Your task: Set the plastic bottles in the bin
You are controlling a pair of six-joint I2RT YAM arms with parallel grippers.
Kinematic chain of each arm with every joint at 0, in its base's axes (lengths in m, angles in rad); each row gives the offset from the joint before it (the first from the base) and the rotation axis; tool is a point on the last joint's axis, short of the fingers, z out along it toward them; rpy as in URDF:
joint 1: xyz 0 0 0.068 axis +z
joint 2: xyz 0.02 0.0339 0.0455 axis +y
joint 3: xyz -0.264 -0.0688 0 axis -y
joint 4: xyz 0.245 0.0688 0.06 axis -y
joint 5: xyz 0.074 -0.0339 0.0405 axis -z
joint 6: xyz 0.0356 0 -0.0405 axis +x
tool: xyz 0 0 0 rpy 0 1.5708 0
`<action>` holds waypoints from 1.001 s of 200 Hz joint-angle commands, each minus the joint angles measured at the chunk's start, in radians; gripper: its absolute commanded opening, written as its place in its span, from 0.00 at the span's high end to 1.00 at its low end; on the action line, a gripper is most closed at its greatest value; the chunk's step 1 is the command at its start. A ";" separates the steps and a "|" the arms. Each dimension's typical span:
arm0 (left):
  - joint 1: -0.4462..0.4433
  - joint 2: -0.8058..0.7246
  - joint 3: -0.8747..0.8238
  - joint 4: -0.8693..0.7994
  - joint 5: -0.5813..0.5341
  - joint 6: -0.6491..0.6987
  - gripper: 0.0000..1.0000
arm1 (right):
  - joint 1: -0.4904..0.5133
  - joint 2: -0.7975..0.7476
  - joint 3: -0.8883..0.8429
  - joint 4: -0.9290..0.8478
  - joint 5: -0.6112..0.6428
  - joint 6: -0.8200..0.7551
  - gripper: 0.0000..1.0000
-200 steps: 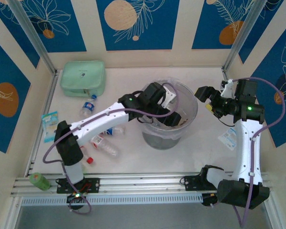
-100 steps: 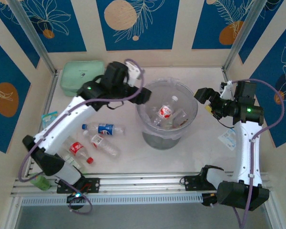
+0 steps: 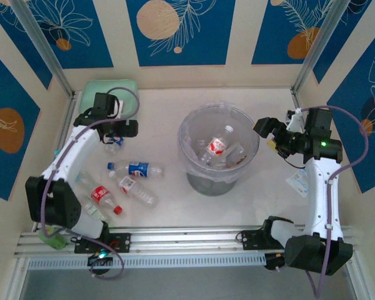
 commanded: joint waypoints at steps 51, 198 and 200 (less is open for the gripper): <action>0.105 0.325 0.054 0.134 0.025 0.067 0.00 | -0.011 0.011 -0.010 -0.009 -0.021 -0.028 0.01; 0.116 0.334 0.006 0.142 0.005 0.041 0.50 | -0.011 -0.030 -0.062 0.002 -0.049 -0.020 0.01; 0.116 0.332 0.007 0.140 0.006 0.041 0.50 | -0.011 -0.031 -0.062 0.002 -0.050 -0.021 0.01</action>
